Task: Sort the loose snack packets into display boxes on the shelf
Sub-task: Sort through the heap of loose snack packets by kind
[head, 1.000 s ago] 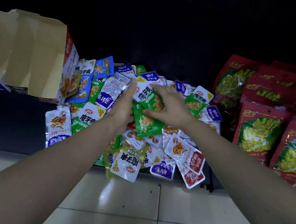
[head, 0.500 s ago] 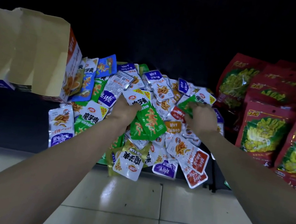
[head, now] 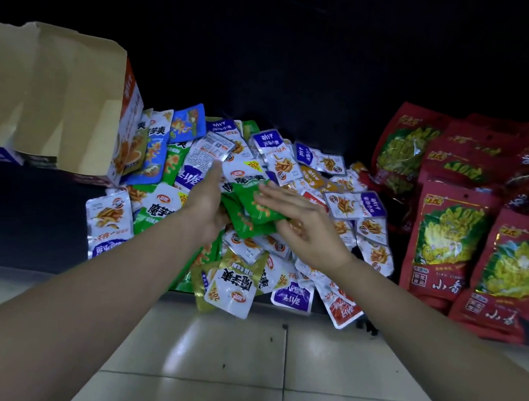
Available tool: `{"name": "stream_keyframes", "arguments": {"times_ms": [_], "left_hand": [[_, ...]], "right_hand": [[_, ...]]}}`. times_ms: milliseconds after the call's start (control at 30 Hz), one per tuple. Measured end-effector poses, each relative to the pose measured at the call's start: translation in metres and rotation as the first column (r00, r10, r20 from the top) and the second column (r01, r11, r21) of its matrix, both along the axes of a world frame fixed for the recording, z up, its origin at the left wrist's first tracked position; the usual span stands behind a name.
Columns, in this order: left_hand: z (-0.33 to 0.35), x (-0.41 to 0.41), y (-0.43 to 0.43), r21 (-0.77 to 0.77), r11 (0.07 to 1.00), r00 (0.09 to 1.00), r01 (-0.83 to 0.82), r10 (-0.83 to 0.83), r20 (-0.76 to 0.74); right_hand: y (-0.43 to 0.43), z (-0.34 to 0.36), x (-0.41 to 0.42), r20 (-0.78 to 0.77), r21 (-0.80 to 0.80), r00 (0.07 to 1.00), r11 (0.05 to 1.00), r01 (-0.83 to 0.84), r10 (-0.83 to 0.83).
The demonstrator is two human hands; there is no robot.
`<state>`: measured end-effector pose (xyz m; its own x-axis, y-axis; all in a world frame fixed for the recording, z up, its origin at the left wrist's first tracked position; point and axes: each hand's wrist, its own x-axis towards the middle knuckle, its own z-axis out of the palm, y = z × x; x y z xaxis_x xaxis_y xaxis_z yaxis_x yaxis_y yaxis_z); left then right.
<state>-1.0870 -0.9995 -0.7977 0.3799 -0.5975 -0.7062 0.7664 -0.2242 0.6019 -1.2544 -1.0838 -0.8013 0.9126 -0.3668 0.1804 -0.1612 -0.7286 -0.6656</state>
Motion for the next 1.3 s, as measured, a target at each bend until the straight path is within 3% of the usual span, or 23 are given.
{"name": "stream_keyframes", "arguments": {"times_ms": [133,267,367,567,767,867,967,1033,1167,1233,1300], "left_hand": [[0.0,0.013,0.022,0.024,1.0,0.958,-0.002,-0.005,0.286],[0.011,0.046,0.055,-0.062,0.998,0.913,0.002,0.023,0.407],[0.018,0.073,0.09,-0.106,0.994,0.902,0.022,0.026,0.431],[0.026,0.126,0.159,-0.219,0.97,0.907,-0.104,0.182,0.379],[0.012,0.144,0.177,-0.11,0.974,0.9,-0.198,0.225,0.374],[0.001,0.138,0.176,-0.105,0.972,0.902,-0.209,0.233,0.363],[-0.01,0.135,0.173,-0.05,0.957,0.901,-0.287,0.287,0.325],[-0.017,0.136,0.172,-0.013,0.946,0.898,-0.323,0.311,0.311],[-0.021,0.134,0.173,0.006,0.951,0.9,-0.31,0.291,0.325],[-0.021,0.132,0.173,0.008,0.954,0.899,-0.3,0.279,0.338],[-0.02,0.131,0.175,-0.004,0.952,0.894,-0.306,0.288,0.344]], "right_hand": [[0.023,0.008,0.019,-0.039,0.02,0.998,0.998,-0.056,0.057],[0.048,0.028,0.059,-0.179,0.317,0.982,0.942,0.111,-0.055],[0.069,0.04,0.103,-0.247,0.429,0.969,0.895,0.12,-0.012],[0.118,0.042,0.181,-0.143,0.469,0.981,0.882,-0.052,0.134],[0.142,0.028,0.21,-0.238,0.542,0.956,0.792,0.279,-0.174],[0.141,0.022,0.208,-0.293,0.59,0.928,0.72,0.365,-0.231],[0.124,0.019,0.198,-0.312,0.607,0.857,0.607,0.512,-0.411],[0.106,0.016,0.187,-0.36,0.509,0.805,0.623,0.594,-0.472],[0.08,0.004,0.16,-0.467,0.144,0.73,0.771,0.62,-0.499],[0.079,-0.002,0.152,-0.424,-0.039,0.744,0.831,0.554,-0.516],[0.085,0.0,0.155,-0.27,-0.23,0.82,0.861,0.453,-0.504]]}}
